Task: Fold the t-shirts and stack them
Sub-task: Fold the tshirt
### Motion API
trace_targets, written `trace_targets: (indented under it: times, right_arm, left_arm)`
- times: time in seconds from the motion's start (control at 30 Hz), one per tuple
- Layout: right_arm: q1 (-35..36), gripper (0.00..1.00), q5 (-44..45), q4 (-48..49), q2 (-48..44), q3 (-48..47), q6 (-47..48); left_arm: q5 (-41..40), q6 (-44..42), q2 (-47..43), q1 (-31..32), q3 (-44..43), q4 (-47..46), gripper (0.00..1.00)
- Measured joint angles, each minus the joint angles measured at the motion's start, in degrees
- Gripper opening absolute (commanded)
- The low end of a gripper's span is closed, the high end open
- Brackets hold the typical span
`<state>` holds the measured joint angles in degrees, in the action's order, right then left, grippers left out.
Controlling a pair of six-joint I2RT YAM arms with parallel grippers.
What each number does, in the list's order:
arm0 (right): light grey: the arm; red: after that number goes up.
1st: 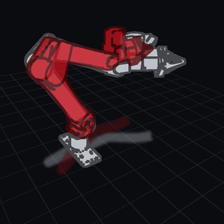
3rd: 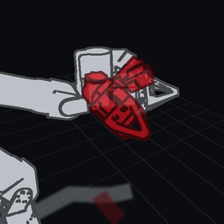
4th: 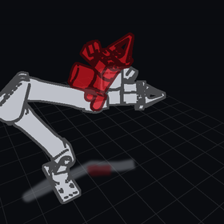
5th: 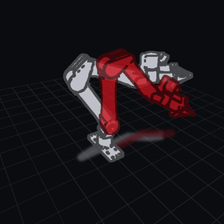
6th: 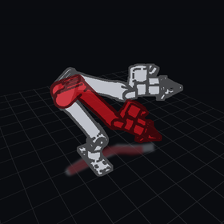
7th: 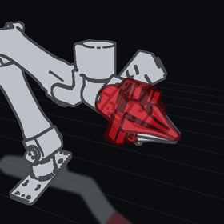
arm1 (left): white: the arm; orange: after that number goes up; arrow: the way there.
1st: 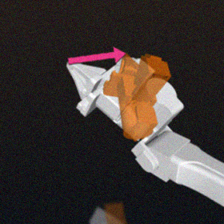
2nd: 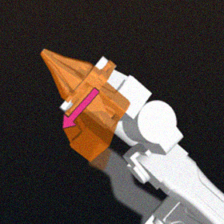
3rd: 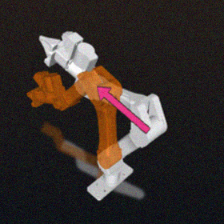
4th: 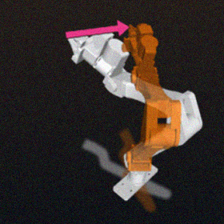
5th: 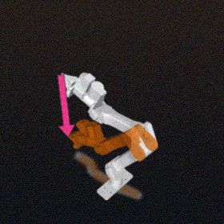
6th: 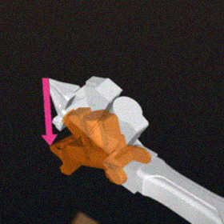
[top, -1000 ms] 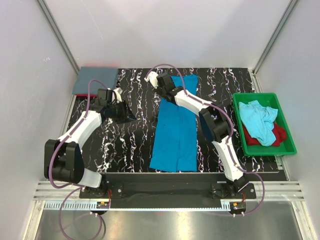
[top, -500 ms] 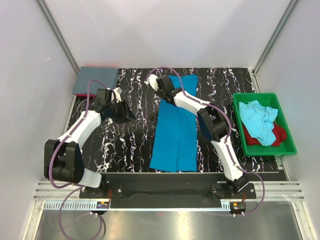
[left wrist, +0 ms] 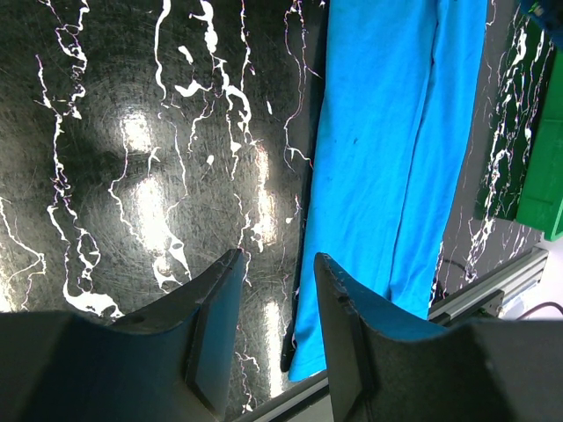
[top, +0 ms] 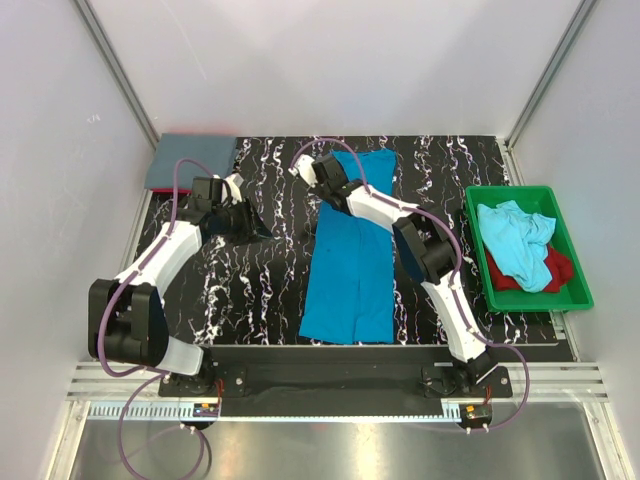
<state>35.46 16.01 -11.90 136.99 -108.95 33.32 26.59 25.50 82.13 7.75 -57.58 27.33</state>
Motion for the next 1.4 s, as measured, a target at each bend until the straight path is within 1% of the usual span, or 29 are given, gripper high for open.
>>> trace_targets:
  times: [0.1,0.4,0.53,0.6,0.73,0.83,0.9,0.97,1.03,1.17,1.2,1.3,1.33,1.37,1.4]
  right_arm:
    - [0.17,0.32,-0.39,0.00,0.00,0.76,0.02]
    - [0.42,0.31,-1.99,-0.42,-0.11,1.49,-0.15]
    - [0.44,0.24,-2.34,-0.72,-0.72,1.97,-0.33]
    - [0.46,0.23,-3.13,-1.22,-1.46,2.19,-0.57]
    - [0.79,0.24,-4.76,-1.70,-4.35,3.28,-1.25]
    - [1.62,0.25,-6.73,-2.80,-8.66,4.90,-3.50]
    - [2.29,0.32,-8.63,-3.13,-12.15,6.38,-6.27]
    - [3.06,0.39,-10.73,-3.37,-16.98,8.85,-12.46]
    - [3.65,0.40,-12.20,-4.09,-22.49,11.54,-20.87]
    - [3.87,0.46,-13.73,-7.13,-35.06,18.43,-39.47]
    - [3.80,0.47,-13.86,-8.26,-37.73,20.17,-42.91]
    - [3.63,0.47,-14.43,-13.73,-47.28,27.71,-57.51]
    - [3.56,0.46,-15.67,-15.58,-50.18,31.04,-61.83]
    - [3.48,0.45,-18.05,-17.05,-54.12,36.50,-67.58]
    - [3.45,0.48,-18.84,-17.86,-55.10,37.99,-68.87]
  left_arm:
    - [0.07,0.00,0.00,0.00,0.00,0.00,0.43]
    - [0.26,0.02,0.00,-0.22,0.00,0.00,0.43]
    - [0.35,0.02,0.00,-0.20,0.00,-0.02,0.43]
    - [0.44,0.02,0.00,-0.22,0.00,-0.02,0.43]
    - [0.61,0.00,0.00,-0.22,0.00,-0.02,0.45]
    - [1.03,-0.09,0.00,-0.11,0.42,-0.33,0.45]
    - [1.42,-0.20,0.00,0.31,1.07,-0.52,0.45]
    - [1.49,-0.15,-0.11,1.73,2.34,-0.57,0.46]
    - [1.51,0.09,-0.61,4.44,3.91,-0.70,0.46]
    - [1.25,1.11,-4.00,12.24,8.81,-0.74,0.46]
    - [1.25,1.38,-5.09,14.14,10.19,-0.72,0.46]
    - [0.90,1.95,-8.85,17.68,14.64,-0.85,0.45]
    - [0.79,2.23,-9.84,18.40,15.96,-0.90,0.45]
    - [0.63,2.51,-10.56,19.02,16.94,-0.79,0.45]
    - [0.46,2.89,-11.21,19.71,17.94,-0.85,0.45]
